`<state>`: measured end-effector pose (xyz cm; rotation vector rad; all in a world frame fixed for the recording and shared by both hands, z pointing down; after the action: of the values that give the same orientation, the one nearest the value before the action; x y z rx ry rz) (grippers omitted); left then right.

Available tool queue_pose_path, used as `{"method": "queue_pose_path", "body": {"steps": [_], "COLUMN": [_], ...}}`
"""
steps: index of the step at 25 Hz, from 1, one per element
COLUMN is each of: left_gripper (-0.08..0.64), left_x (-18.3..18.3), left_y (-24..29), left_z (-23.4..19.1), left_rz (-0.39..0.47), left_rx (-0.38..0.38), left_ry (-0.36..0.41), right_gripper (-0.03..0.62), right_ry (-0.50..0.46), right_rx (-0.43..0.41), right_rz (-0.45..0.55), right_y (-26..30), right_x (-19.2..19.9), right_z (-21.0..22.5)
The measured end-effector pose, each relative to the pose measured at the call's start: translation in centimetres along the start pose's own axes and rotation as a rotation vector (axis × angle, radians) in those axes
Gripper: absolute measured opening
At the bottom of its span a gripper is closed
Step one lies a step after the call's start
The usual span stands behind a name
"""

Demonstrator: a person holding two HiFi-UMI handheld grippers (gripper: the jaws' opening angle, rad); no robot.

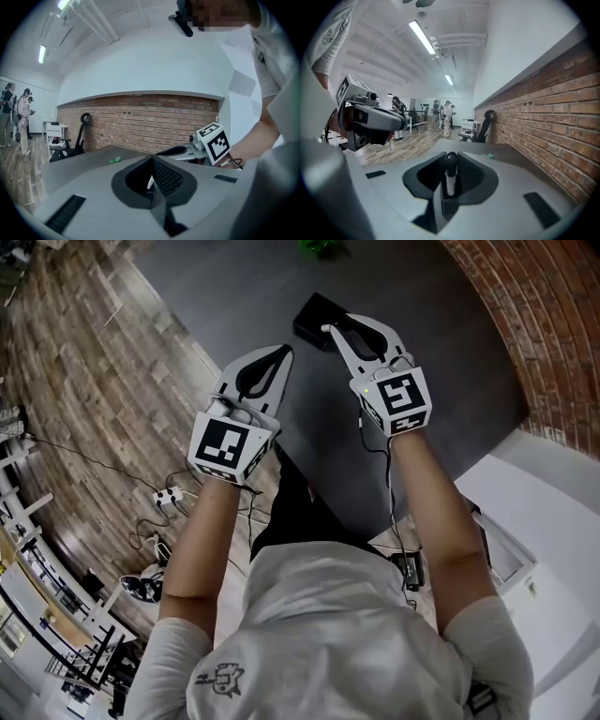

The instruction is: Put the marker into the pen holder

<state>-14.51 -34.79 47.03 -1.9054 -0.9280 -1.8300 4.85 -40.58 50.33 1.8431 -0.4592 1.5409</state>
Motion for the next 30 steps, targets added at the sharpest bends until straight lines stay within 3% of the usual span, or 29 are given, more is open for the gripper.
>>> {"method": "queue_pose_path", "body": {"steps": [11, 17, 30], "left_gripper": [0.011, 0.011, 0.011], "left_x": [0.6, 0.3, -0.9], "left_y": [0.2, -0.1, -3.2], "left_z": [0.3, 0.9, 5.1], "left_rz": [-0.020, -0.019, -0.002], "left_rx": [0.007, -0.003, -0.011], "left_ry": [0.004, 0.019, 0.057], "right_gripper": [0.086, 0.141, 0.146], "right_ry": [0.032, 0.042, 0.045], "right_rx": [-0.015, -0.035, -0.067], "right_rz": [-0.077, -0.100, -0.049], "right_y": [1.2, 0.5, -5.0], "right_x": [2.5, 2.8, 0.3], "right_z": [-0.1, -0.4, -4.2]}}
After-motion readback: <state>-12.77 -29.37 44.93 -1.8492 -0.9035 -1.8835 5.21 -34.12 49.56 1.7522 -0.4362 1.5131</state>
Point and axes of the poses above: the fingertips, and each gripper's own axes: y forward along the fingers, z to its right, x out of its underside, the point moved 9 cm from there along -y, backward along the fingers, and after that the axes turned 1 degree about z, right-handed, at the moved point
